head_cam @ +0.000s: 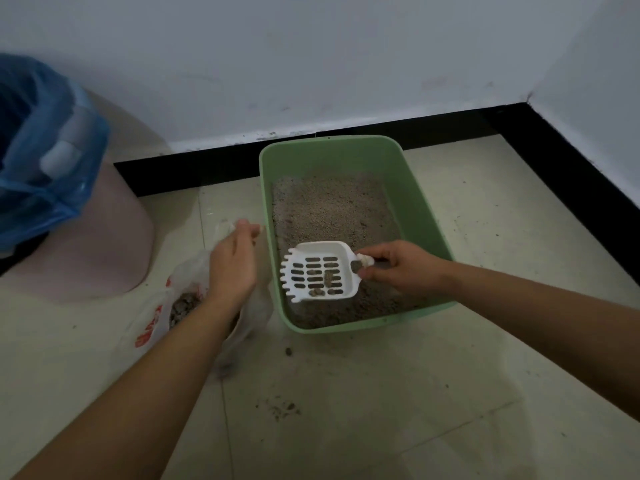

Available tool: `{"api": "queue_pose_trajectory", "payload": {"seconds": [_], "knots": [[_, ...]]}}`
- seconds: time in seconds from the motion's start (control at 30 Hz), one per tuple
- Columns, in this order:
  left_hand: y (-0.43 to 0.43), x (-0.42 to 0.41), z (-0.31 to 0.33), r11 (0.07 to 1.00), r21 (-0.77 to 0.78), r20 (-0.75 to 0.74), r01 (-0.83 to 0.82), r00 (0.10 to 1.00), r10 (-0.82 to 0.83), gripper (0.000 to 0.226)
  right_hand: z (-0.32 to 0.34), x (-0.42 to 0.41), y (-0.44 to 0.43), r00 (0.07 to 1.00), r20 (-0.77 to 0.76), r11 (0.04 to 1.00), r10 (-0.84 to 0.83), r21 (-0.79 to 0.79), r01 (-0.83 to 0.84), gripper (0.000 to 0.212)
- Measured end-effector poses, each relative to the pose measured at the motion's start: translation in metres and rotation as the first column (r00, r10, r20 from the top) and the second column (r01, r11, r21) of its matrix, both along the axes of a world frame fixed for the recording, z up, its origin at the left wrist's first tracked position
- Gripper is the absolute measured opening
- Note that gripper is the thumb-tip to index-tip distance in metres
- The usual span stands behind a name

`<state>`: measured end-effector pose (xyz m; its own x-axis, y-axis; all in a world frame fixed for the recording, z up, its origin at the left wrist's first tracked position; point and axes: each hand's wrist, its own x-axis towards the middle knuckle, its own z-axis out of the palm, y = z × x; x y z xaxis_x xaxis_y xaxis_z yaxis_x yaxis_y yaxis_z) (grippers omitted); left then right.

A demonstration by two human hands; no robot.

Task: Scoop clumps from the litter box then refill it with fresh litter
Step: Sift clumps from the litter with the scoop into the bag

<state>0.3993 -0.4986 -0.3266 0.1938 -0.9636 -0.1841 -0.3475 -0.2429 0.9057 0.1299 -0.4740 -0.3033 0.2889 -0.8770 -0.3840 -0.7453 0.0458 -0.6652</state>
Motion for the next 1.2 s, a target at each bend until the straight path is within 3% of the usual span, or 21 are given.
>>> {"api": "queue_pose_trajectory", "payload": {"seconds": [0.1,0.17,0.27,0.33,0.4,0.47,0.53,0.6,0.7,0.77,0.9,1.07,1.13,1.2], "knots": [[0.001,0.037,0.008,0.968,-0.243,0.289,-0.069,0.947,0.140,0.034,0.020,0.012,-0.005,1.000,0.007,0.999,0.002,-0.040,-0.002,0.035],[0.009,0.060,0.009,0.965,-0.259,0.437,-0.046,0.885,0.159,0.042,0.034,0.026,-0.009,1.000,-0.015,0.996,-0.007,-0.091,0.006,0.033],[0.027,0.090,0.002,0.999,-0.045,0.736,0.000,0.676,0.033,0.067,0.052,0.058,-0.014,0.989,-0.146,0.970,-0.006,-0.240,-0.030,0.028],[0.040,0.105,-0.001,0.989,0.148,0.819,0.009,0.559,-0.128,0.083,0.060,0.087,-0.017,0.949,-0.315,0.929,0.028,-0.343,-0.141,0.031],[0.048,0.116,-0.005,0.979,0.203,0.774,0.001,0.612,-0.161,0.081,0.066,0.122,-0.017,0.879,-0.469,0.880,0.082,-0.381,-0.285,0.030],[0.054,0.123,-0.003,0.991,0.133,0.716,-0.030,0.694,-0.075,0.067,0.067,0.157,-0.011,0.786,-0.594,0.781,0.171,-0.405,-0.476,0.021],[0.058,0.126,0.001,0.996,0.037,0.687,-0.079,0.726,0.032,0.052,0.059,0.184,-0.001,0.615,-0.739,0.556,0.275,-0.399,-0.729,0.015],[0.058,0.128,0.005,0.993,-0.016,0.667,-0.117,0.738,0.098,0.043,0.050,0.197,0.006,0.422,-0.863,0.318,0.277,-0.332,-0.888,0.023],[0.058,0.130,0.010,0.990,-0.069,0.677,-0.124,0.723,0.138,0.037,0.050,0.195,0.003,0.392,-0.895,0.210,0.212,-0.350,-0.913,0.035],[0.058,0.129,0.011,0.989,-0.103,0.687,-0.108,0.711,0.149,0.036,0.054,0.185,-0.003,0.456,-0.860,0.255,0.230,-0.399,-0.881,0.045],[0.052,0.120,0.010,0.983,-0.164,0.668,-0.078,0.725,0.169,0.031,0.071,0.152,-0.013,0.770,-0.603,0.537,0.207,-0.588,-0.605,0.040],[0.042,0.101,0.010,0.972,-0.224,0.629,-0.067,0.752,0.196,0.030,0.073,0.116,-0.014,0.944,-0.322,0.814,0.064,-0.531,-0.236,0.041],[0.038,0.096,0.007,0.971,-0.227,0.596,-0.079,0.777,0.203,0.029,0.070,0.111,-0.012,0.970,-0.240,0.869,0.039,-0.472,-0.151,0.039],[0.035,0.094,0.005,0.963,-0.221,0.516,-0.155,0.819,0.251,0.028,0.064,0.113,-0.007,0.964,-0.263,0.882,0.042,-0.443,-0.159,0.033]]}}
